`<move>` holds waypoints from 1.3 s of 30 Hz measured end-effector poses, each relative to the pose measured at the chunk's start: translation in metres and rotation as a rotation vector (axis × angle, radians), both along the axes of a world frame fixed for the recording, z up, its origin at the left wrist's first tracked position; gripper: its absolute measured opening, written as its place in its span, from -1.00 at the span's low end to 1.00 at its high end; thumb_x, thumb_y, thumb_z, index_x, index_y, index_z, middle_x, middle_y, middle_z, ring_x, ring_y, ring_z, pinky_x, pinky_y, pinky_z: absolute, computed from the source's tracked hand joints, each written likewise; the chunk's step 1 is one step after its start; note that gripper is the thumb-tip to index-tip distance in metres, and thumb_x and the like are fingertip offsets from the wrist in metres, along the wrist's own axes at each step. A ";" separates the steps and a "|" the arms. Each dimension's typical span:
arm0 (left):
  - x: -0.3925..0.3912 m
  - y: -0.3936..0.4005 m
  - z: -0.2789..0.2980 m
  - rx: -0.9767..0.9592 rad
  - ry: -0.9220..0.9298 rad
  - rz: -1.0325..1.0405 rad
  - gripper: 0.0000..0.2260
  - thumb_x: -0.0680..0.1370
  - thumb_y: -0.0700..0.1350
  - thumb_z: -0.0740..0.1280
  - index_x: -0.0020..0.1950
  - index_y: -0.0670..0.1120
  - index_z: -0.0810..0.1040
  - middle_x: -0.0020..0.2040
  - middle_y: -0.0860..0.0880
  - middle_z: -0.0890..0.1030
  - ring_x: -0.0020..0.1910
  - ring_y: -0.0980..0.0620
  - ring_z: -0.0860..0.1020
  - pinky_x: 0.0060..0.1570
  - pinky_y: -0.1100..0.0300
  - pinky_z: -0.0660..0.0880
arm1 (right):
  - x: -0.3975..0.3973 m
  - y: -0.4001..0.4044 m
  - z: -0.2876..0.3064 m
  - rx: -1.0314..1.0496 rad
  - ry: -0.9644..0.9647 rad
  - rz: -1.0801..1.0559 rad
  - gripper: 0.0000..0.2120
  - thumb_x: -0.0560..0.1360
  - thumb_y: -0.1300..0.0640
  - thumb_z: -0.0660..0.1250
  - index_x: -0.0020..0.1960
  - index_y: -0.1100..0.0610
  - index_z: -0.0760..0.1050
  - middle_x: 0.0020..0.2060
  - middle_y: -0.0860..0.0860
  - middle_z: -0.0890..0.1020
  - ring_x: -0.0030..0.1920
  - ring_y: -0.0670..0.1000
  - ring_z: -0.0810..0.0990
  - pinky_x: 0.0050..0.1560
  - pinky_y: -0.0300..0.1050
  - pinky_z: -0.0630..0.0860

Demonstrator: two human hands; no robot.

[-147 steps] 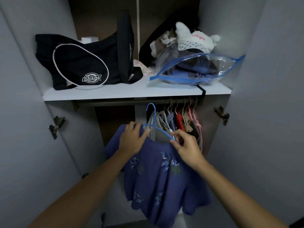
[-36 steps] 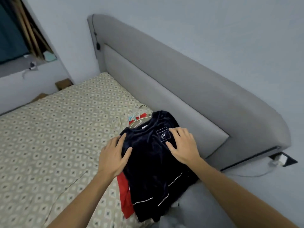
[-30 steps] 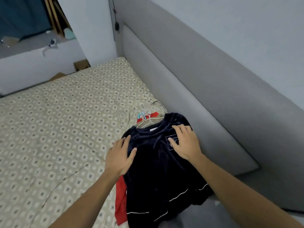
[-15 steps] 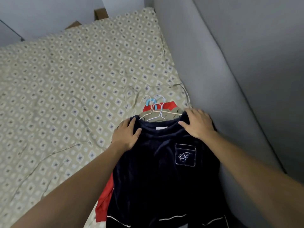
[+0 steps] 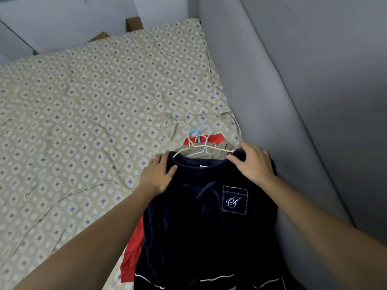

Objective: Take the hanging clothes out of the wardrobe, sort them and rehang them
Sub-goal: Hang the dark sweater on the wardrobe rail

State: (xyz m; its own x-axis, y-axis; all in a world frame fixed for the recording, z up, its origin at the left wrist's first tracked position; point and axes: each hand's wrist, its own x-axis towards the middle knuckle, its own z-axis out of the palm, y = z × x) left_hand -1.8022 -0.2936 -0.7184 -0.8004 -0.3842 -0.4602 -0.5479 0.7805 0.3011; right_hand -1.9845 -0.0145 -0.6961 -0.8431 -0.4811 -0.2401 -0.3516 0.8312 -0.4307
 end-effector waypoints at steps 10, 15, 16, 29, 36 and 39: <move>0.055 -0.003 0.089 0.206 0.304 -0.106 -0.76 0.73 0.19 0.06 0.07 0.13 0.44 -0.06 0.09 0.59 -0.04 0.04 0.55 0.03 -0.08 0.51 | 0.082 0.048 0.118 -0.207 -0.071 -0.243 -0.72 0.47 -0.25 0.48 -0.12 -0.10 0.48 -0.26 -0.17 0.63 -0.16 -0.04 0.62 -0.08 -0.02 0.55; 0.098 0.007 0.154 0.290 0.553 -0.167 -0.76 0.75 0.08 0.12 0.03 0.06 0.52 -0.10 0.11 0.59 -0.08 0.11 0.53 -0.03 0.00 0.50 | 0.169 0.068 0.197 -0.250 0.049 -0.147 -0.85 0.56 0.02 0.48 -0.07 -0.11 0.50 -0.18 -0.18 0.62 -0.10 -0.16 0.57 -0.08 -0.03 0.45; 0.107 0.011 0.169 0.296 0.593 -0.209 -0.75 0.75 0.08 0.11 0.04 0.03 0.52 -0.10 0.12 0.58 -0.07 0.11 0.53 -0.03 0.01 0.50 | 0.192 0.070 0.215 -0.250 0.107 -0.148 -0.86 0.57 0.07 0.47 -0.06 -0.09 0.52 -0.17 -0.19 0.61 -0.09 -0.18 0.55 -0.06 -0.05 0.44; 0.202 0.091 0.385 0.281 1.061 -0.766 -0.78 0.73 0.01 0.16 -0.06 -0.03 0.45 -0.15 0.05 0.48 -0.12 -0.07 0.49 -0.14 -0.09 0.46 | 0.479 0.115 0.426 -0.338 0.605 -0.589 -0.91 0.53 0.13 0.51 -0.07 0.05 0.61 -0.17 -0.14 0.64 -0.10 -0.07 0.61 0.02 -0.08 0.52; 0.277 0.198 0.460 0.329 1.192 -1.125 -0.81 0.72 0.02 0.17 -0.02 -0.01 0.47 -0.14 0.07 0.46 -0.11 -0.06 0.47 -0.25 -0.10 0.47 | 0.638 0.159 0.478 -0.340 0.729 -0.852 -0.91 0.53 0.07 0.52 -0.02 0.03 0.63 -0.13 -0.17 0.67 -0.06 -0.13 0.63 0.06 -0.18 0.50; 0.322 0.240 0.480 0.338 1.257 -1.233 -0.79 0.71 0.02 0.17 -0.03 -0.03 0.49 -0.15 0.05 0.47 -0.12 -0.08 0.48 -0.28 -0.05 0.44 | 0.718 0.178 0.485 -0.342 0.751 -0.983 -0.85 0.51 0.07 0.54 0.05 0.00 0.64 -0.12 -0.20 0.66 -0.04 -0.15 0.61 0.05 -0.32 0.46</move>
State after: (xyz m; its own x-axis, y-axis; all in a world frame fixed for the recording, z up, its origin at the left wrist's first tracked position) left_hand -1.4807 -0.0531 -0.2385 -0.4204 0.6171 0.6651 0.9045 0.3433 0.2531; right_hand -1.2662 0.1631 -0.2114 -0.7516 0.4744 0.4582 0.0953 0.7656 -0.6362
